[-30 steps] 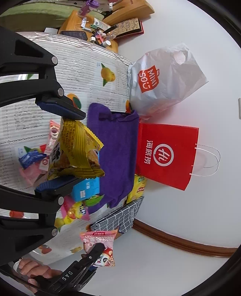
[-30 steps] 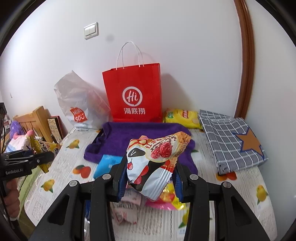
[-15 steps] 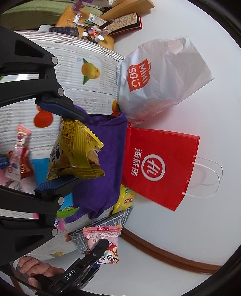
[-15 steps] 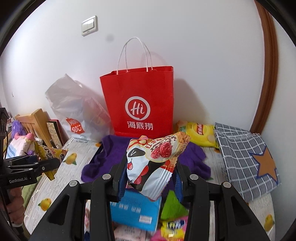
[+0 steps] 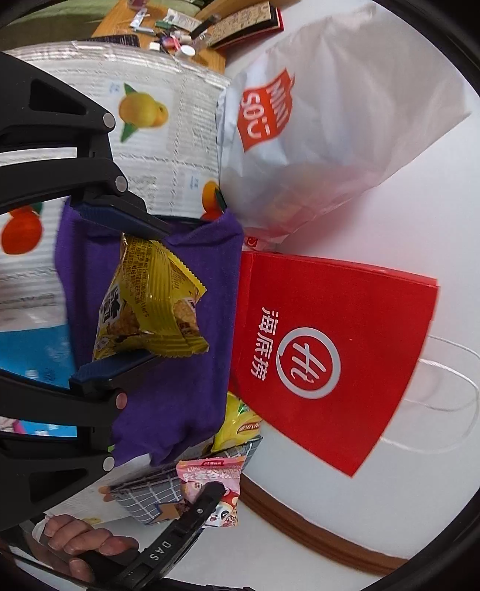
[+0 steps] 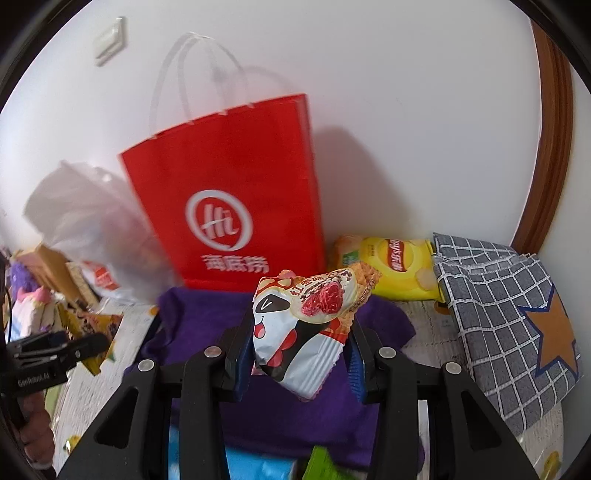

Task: Organize snacks
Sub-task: 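Carry both held snacks up and over onto the purple towel, then open the left tool on the towel while the right tool releases its candy pack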

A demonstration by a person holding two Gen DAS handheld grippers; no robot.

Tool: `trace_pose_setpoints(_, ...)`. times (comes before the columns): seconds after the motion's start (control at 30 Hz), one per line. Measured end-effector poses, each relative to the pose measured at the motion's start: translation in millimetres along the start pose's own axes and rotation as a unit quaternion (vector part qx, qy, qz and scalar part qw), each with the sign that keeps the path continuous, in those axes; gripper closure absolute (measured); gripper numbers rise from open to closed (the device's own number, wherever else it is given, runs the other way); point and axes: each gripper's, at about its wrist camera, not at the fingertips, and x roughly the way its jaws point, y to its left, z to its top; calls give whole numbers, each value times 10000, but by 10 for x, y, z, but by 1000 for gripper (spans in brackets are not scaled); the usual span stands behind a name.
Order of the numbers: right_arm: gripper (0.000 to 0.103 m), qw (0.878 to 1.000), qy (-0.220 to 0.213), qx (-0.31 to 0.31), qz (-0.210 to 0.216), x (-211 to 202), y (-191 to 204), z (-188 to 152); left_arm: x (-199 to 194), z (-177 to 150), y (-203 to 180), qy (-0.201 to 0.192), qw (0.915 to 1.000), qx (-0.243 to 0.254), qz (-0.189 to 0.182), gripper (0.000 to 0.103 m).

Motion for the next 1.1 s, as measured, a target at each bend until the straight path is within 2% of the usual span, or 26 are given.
trace_pose_setpoints(0.13, 61, 9997, 159, 178, -70, 265, -111, 38, 266, 133, 17, 98, 9999, -26, -32, 47)
trace_pose_setpoints(0.3, 61, 9973, 603, 393, -105, 654, -199, -70, 573, 208, 23, 279, 9996, 102, 38, 47)
trace_pose_setpoints(0.37, 61, 9959, 847, 297, -125, 814, -178, -122, 701, 208, 53, 362, 9993, 108, 37, 47)
trace_pose_setpoints(0.57, 61, 9925, 1218, 40, -86, 1076, -70, -260, 1046, 175, 160, 687, 9976, -75, 29, 47)
trace_pose_setpoints(0.8, 61, 9887, 1496, -71, 2, 1195, -25, -354, 1268, 101, 140, 966, 9952, -6, 160, 46)
trace_pose_setpoints(1.1, 61, 9866, 1629, -43, -36, 1252, -43, -423, 1324, 40, 98, 1102, 9937, 69, 186, 45)
